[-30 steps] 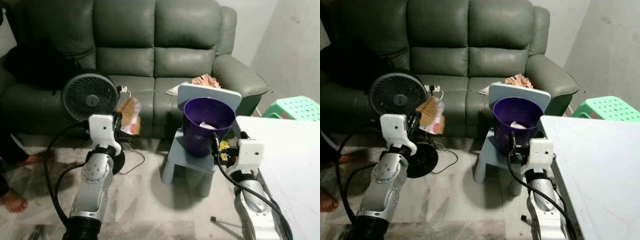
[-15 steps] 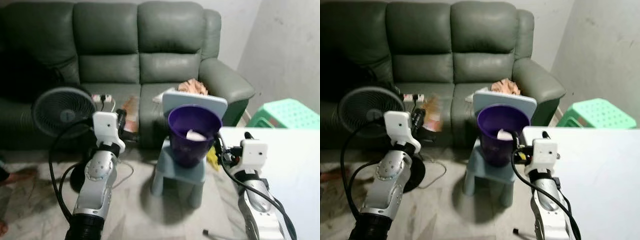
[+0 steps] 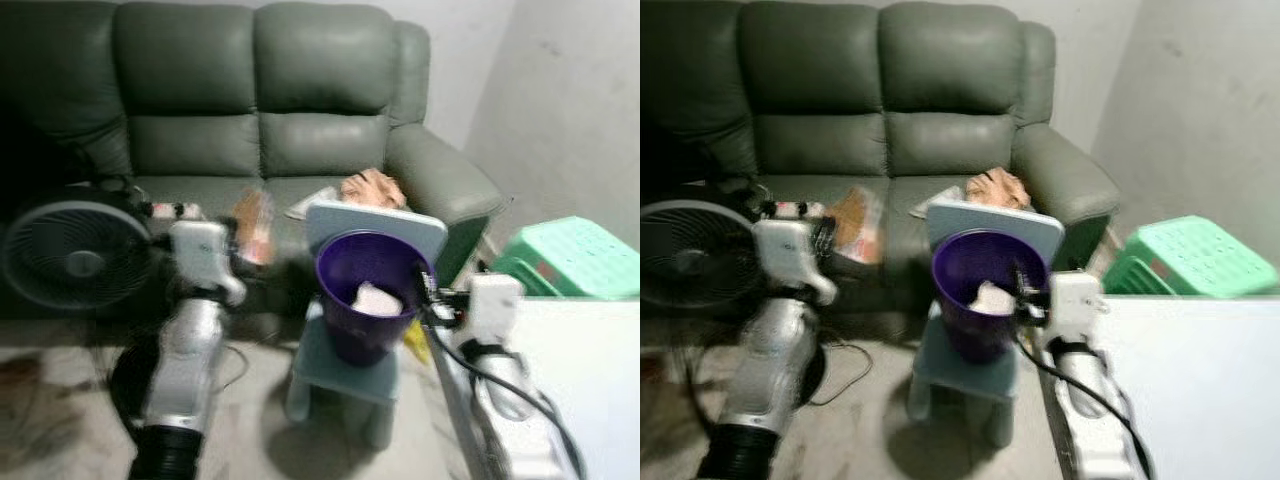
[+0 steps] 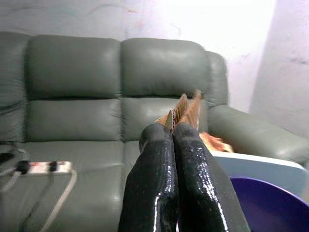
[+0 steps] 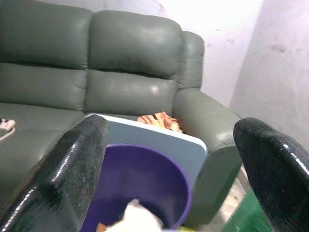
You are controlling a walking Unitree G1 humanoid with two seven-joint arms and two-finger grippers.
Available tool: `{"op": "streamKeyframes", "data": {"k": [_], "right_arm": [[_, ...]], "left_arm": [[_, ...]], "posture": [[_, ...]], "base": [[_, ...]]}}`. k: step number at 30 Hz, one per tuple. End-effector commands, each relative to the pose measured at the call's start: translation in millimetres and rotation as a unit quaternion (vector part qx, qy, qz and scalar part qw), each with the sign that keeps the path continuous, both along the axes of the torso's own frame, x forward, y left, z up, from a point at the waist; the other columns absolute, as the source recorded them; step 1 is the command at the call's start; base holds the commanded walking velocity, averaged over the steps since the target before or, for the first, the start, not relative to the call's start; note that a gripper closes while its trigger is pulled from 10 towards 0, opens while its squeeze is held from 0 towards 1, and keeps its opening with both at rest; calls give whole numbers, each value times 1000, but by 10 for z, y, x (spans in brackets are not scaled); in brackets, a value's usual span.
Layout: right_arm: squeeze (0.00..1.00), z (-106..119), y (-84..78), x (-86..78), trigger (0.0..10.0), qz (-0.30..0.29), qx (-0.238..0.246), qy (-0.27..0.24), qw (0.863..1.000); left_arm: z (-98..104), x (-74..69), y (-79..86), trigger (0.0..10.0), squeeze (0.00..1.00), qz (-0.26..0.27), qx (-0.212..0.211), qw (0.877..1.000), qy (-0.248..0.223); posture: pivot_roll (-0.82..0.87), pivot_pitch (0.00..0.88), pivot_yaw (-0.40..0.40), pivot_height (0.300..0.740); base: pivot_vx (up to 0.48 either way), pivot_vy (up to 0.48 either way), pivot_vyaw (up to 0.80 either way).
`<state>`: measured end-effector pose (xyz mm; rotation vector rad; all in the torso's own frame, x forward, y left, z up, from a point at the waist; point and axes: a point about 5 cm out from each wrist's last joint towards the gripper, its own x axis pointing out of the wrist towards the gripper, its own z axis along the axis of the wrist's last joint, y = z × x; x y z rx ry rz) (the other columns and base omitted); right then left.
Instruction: Picking trash to rubbish bin
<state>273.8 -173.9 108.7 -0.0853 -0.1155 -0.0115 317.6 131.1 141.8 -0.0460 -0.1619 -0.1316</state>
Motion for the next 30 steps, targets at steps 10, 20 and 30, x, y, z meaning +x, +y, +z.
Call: {"op": "streamKeyframes", "data": {"k": [10, 20, 30], "right_arm": [[0, 56, 90, 29, 10000, 13, 29, -12, 999], [0, 59, 95, 45, 10000, 16, 31, -12, 999], [0, 47, 97, 69, 10000, 20, 32, -1, 999]], "left_arm": [[54, 25, 146, 10000, 0, 29, 11, 999, -4], [65, 35, 160, 10000, 0, 36, 20, 999, -7], [62, 35, 150, 10000, 0, 37, 18, 999, -6]], "posture": [[-44, 0, -41, 740], [-40, 0, -49, 740], [-37, 0, -54, 740]], "base": [[156, 169, 320], [210, 0, 0], [0, 0, 0]]}}
